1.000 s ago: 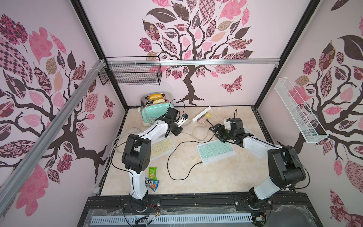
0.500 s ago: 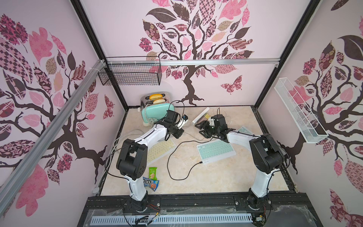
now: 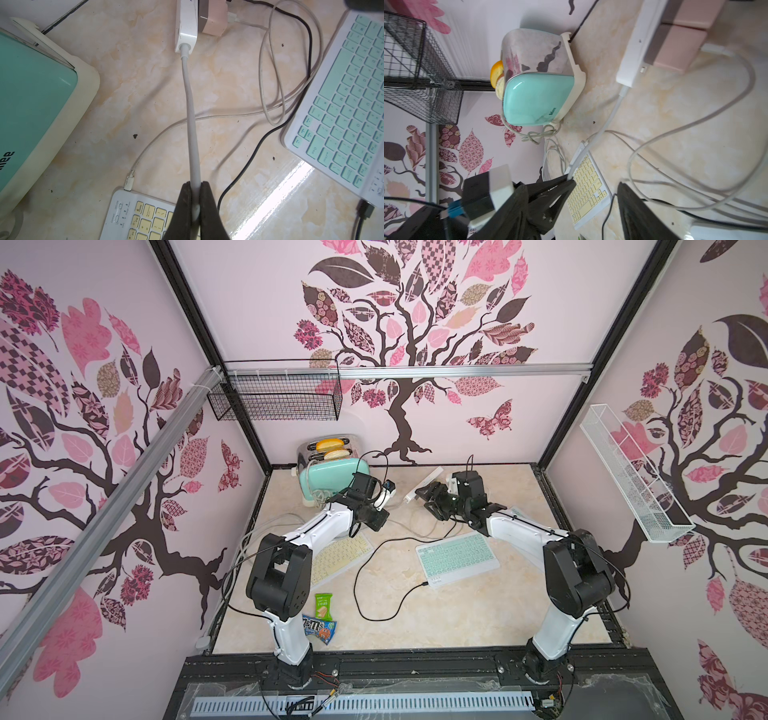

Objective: Unplug the wireless keyboard
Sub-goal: Pick up the socket from the center of the board.

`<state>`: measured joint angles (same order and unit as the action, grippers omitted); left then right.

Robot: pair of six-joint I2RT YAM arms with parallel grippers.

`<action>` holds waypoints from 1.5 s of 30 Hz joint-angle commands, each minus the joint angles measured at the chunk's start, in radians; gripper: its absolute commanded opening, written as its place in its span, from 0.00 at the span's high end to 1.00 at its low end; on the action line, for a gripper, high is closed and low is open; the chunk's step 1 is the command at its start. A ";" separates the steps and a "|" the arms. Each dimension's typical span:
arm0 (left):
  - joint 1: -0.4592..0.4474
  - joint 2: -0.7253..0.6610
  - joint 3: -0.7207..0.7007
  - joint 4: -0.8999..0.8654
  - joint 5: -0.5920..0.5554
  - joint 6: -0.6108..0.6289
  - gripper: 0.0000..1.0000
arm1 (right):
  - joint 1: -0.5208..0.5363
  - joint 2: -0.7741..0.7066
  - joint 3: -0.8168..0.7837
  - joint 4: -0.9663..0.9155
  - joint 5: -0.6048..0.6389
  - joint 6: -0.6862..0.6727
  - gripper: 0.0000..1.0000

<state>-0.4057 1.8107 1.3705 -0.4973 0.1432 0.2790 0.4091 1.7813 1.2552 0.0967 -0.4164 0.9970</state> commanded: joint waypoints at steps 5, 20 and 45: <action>-0.005 -0.063 -0.002 0.055 0.048 -0.028 1.00 | 0.000 0.266 0.257 -0.082 -0.049 -0.084 0.31; -0.005 -0.122 -0.053 0.025 0.090 -0.049 1.00 | 0.033 0.517 0.300 0.154 -0.058 0.207 0.32; -0.004 -0.162 -0.092 0.014 0.188 -0.122 1.00 | 0.012 0.617 0.232 0.424 0.071 0.433 0.41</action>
<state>-0.4057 1.6924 1.2739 -0.5060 0.2798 0.1772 0.4305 2.3566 1.4803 0.4877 -0.3759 1.4128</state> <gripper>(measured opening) 0.088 0.596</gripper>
